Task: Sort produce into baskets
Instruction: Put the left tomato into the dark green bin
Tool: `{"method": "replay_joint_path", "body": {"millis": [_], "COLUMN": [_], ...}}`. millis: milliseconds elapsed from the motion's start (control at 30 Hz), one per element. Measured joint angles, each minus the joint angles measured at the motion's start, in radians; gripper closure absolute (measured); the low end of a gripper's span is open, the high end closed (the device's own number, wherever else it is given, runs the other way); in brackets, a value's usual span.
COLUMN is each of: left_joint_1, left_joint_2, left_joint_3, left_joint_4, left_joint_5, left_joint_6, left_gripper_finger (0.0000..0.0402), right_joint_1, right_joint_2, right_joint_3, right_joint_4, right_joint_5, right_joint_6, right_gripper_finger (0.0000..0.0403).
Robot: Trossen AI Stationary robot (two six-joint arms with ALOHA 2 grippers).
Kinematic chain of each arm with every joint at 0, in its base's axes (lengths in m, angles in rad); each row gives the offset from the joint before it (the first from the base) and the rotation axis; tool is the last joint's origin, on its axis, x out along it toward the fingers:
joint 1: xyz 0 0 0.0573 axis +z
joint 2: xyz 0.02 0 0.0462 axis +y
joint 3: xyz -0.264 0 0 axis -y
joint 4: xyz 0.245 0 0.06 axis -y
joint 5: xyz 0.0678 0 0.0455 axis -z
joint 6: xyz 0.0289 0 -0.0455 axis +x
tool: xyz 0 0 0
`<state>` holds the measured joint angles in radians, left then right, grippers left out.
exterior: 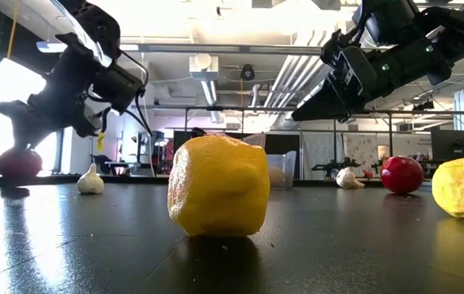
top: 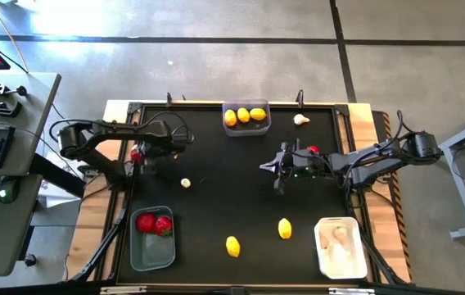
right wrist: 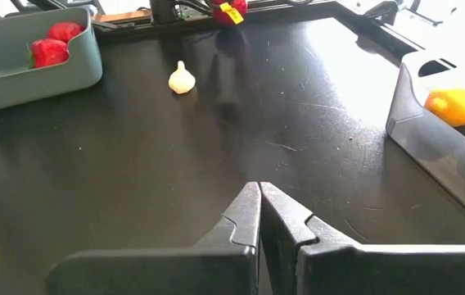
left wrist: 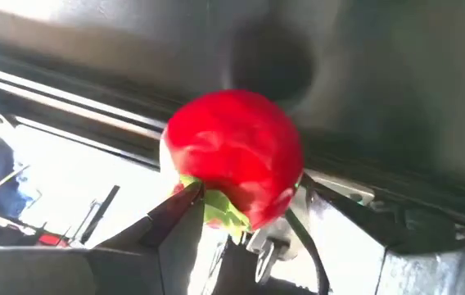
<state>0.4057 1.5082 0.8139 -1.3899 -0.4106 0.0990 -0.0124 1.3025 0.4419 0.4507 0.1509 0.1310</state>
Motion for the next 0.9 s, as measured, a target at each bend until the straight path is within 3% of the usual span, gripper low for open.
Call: {"method": "replay_joint_path", "body": {"millis": [233, 767, 900], "left_joint_1": [-0.002, 0.012, 0.029], "left_joint_2": [0.0, 0.0, 0.0], "left_joint_3": [0.0, -0.001, -0.001], "left_joint_4": [0.017, 0.089, 0.082], "left_joint_5": [-0.072, -0.092, -0.092], "left_joint_6": [0.002, 0.139, 0.133], "left_gripper_finger": [0.0198, 0.02, 0.0222], "right_joint_1": [0.0, 0.0, 0.0], "right_joint_2": [0.0, 0.0, 0.0], "right_joint_3": [0.0, 0.0, 0.0], "right_joint_4": [0.0, -0.001, -0.002], "right_joint_5": [0.0, 0.0, 0.0], "right_joint_6": [0.0, 0.002, 0.0], "right_gripper_finger": [0.0402, 0.0402, 0.0402]}}
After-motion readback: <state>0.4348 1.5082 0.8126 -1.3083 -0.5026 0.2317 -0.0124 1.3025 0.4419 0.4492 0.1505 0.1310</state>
